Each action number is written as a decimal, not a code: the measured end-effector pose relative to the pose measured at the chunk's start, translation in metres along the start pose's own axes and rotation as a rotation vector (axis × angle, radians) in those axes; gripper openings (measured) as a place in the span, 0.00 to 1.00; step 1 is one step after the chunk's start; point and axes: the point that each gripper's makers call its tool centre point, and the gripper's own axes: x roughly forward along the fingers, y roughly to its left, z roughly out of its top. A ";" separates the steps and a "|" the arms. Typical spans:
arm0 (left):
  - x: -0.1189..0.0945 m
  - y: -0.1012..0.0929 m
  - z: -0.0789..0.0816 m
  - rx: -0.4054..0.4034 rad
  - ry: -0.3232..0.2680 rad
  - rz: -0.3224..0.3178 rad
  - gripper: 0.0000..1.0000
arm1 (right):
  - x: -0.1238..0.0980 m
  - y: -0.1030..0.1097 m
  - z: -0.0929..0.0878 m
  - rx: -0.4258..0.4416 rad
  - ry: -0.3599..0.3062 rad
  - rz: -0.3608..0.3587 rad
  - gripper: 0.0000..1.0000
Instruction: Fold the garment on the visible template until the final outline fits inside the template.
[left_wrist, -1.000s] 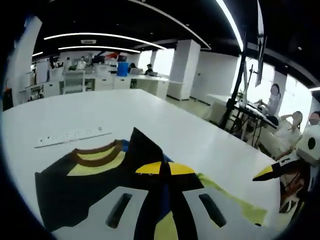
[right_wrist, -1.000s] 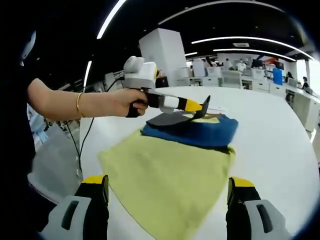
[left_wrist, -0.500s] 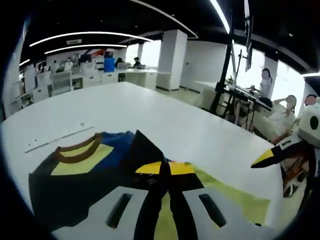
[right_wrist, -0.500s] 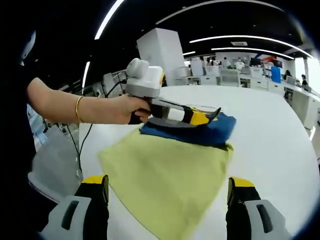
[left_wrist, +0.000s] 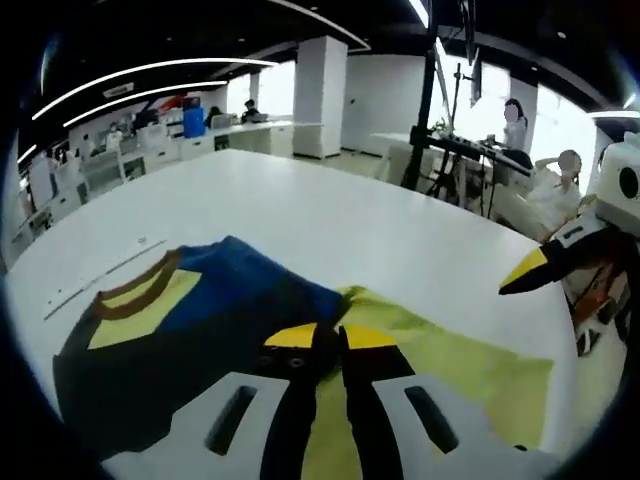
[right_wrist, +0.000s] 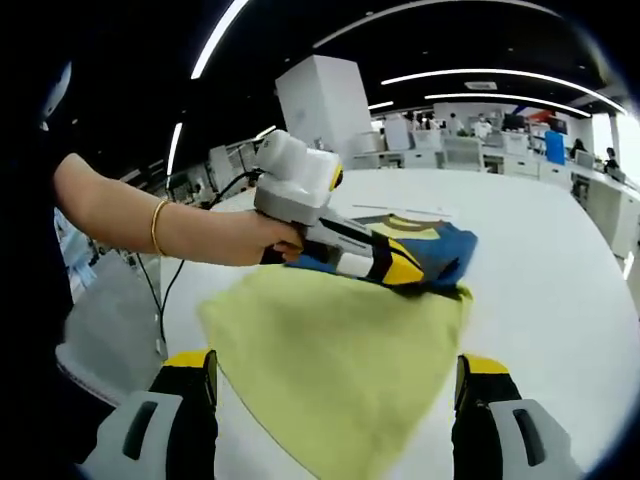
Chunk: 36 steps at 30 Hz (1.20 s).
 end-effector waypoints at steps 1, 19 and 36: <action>-0.002 0.000 0.002 0.004 -0.010 -0.004 0.17 | 0.001 0.000 0.000 0.001 0.003 -0.001 0.99; -0.069 0.013 0.007 -0.015 -0.134 -0.042 0.95 | 0.006 0.008 0.006 -0.041 0.088 0.060 0.99; -0.146 0.000 -0.047 0.026 -0.086 -0.096 0.99 | 0.003 0.024 -0.008 -0.120 0.186 0.120 0.98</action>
